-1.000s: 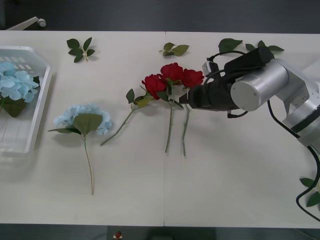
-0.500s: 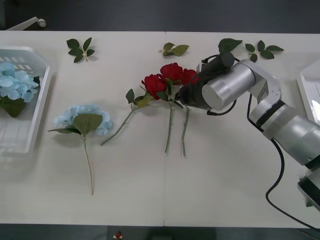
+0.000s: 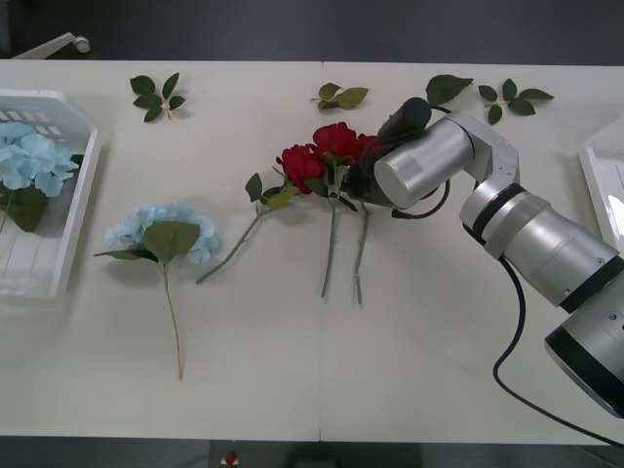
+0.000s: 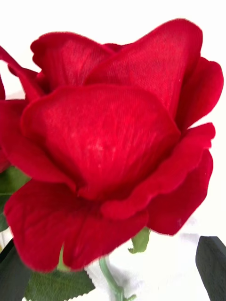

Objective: Put the red flowers into the right box and the blue flowers into the left box

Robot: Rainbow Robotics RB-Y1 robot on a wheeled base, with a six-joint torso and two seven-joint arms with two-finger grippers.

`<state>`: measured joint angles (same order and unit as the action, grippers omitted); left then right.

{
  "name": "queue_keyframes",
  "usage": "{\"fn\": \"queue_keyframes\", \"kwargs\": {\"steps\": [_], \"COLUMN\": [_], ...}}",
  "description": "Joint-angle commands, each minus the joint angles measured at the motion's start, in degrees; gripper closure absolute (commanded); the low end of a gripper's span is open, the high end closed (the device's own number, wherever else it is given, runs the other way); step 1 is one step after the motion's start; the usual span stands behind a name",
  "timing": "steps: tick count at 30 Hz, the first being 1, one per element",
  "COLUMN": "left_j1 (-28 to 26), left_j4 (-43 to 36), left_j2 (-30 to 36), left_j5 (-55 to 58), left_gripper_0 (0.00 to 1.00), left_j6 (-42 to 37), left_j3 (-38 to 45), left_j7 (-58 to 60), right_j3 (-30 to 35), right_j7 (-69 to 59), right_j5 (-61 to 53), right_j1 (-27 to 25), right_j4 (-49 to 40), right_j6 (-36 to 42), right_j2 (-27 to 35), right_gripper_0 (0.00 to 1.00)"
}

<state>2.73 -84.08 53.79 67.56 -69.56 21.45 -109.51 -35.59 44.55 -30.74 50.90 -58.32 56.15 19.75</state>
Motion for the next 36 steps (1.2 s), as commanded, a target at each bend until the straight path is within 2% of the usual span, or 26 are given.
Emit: {"fn": "queue_keyframes", "kwargs": {"steps": [1, 3, 5, 10, 13, 15, 18, 19, 21, 22, 36], "left_j1": [1.0, 1.8, 3.2, 6.0, 6.8, 7.1, 7.6, 7.6, 7.5, 7.1, 4.3], "left_j4": [-10.4, -13.6, -15.2, -15.7, -15.6, -15.6, -15.6, -15.8, -15.8, -15.8, -15.8], "left_j2": [0.6, 0.6, 0.6, 0.6, 0.2, -0.8, -2.4, -3.0, -3.7, -3.8, -5.5], "left_j5": [2.7, 4.7, 6.4, 7.9, 4.5, 0.9, -3.2, -4.6, -6.6, -6.8, -6.5], "left_gripper_0": [0.00, 0.00, 0.00, 0.00, 0.00, 0.00, 0.00, 0.00, 0.00, 0.00, 0.00], "left_j6": [-4.4, -4.0, -2.4, 4.3, 10.8, 14.4, 16.2, 16.2, 16.0, 16.0, 16.0], "left_j3": [0.9, -1.4, -4.8, -15.4, -22.6, -26.7, -29.8, -30.2, -30.7, -30.7, -30.9], "left_j7": [-1.2, -0.8, 1.9, 8.3, 11.1, 13.0, 15.5, 16.3, 16.9, 16.9, 15.9], "right_j3": [0.4, 0.4, 0.4, 0.2, -0.1, -0.4, -0.5, -0.5, -0.6, -0.5, -0.6], "right_j7": [-2.0, -2.0, -2.0, -1.7, -1.7, -1.6, -1.4, -1.3, -1.2, -1.2, -1.1], "right_j5": [0.6, 0.9, 1.5, 2.4, 2.9, 3.0, 3.4, 3.4, 3.6, 3.6, 2.6], "right_j1": [2.8, 3.0, 3.0, 3.2, 4.1, 4.6, 5.2, 5.2, 5.2, 5.2, 5.2], "right_j4": [1.4, 1.8, 2.1, 3.2, 4.9, 6.1, 7.4, 7.7, 7.8, 7.8, 7.3], "right_j6": [-0.3, -0.3, -0.3, -0.3, -0.3, -0.3, -0.3, -0.3, -0.3, -0.3, -0.3], "right_j2": [-1.4, -1.6, -1.9, -2.5, -3.1, -3.5, -3.9, -4.0, -4.1, -4.1, -3.6], "right_gripper_0": [0.00, 0.00, 0.09, 0.19, 0.44, 0.55, 0.63, 0.71, 0.98, 1.00, 1.00]}}
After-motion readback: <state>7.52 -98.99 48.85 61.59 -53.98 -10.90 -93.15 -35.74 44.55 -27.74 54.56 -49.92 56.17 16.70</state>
